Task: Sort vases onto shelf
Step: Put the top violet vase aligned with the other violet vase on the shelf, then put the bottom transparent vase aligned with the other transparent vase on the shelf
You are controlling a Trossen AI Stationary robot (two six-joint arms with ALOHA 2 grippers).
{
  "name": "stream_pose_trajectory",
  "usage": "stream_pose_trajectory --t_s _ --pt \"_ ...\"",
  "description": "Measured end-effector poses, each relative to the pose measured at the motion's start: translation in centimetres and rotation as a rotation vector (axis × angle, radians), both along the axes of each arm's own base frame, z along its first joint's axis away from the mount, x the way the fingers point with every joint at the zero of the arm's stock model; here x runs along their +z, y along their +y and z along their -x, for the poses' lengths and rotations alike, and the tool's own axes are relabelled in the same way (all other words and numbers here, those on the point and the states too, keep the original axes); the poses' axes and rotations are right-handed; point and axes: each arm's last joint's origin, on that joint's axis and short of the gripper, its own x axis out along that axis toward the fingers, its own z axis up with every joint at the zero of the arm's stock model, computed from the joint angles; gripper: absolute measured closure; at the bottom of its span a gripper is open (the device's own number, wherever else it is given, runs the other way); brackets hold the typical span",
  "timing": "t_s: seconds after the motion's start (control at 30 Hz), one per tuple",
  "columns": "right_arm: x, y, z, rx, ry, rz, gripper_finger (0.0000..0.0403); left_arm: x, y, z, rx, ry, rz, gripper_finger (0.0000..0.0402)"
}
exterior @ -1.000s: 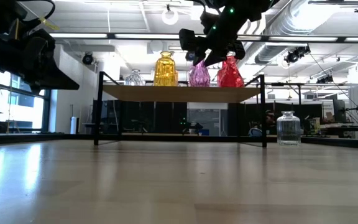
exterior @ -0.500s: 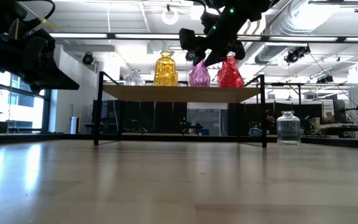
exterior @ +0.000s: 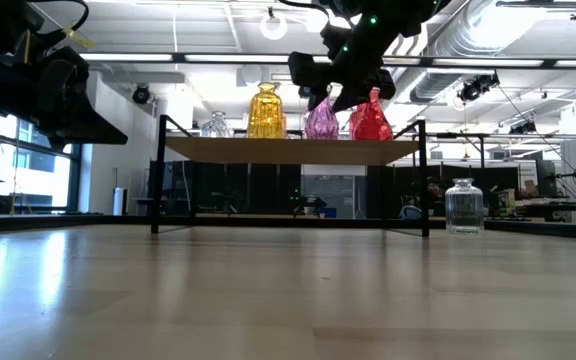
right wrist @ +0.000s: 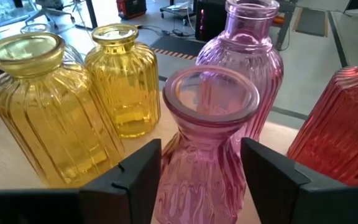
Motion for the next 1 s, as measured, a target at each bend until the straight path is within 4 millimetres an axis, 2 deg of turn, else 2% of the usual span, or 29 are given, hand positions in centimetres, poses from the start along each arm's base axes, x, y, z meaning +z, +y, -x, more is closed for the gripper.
stream_pose_trajectory --t_s 0.3,1.0 --pt "0.5 0.1 0.0 -0.002 -0.033 0.007 0.0201 0.0 0.0 0.0 0.000 -0.001 0.000 0.0401" --pt "5.4 1.9 1.7 0.101 -0.182 0.047 0.0201 0.0 0.0 0.0 0.000 -0.001 -0.001 0.0401"
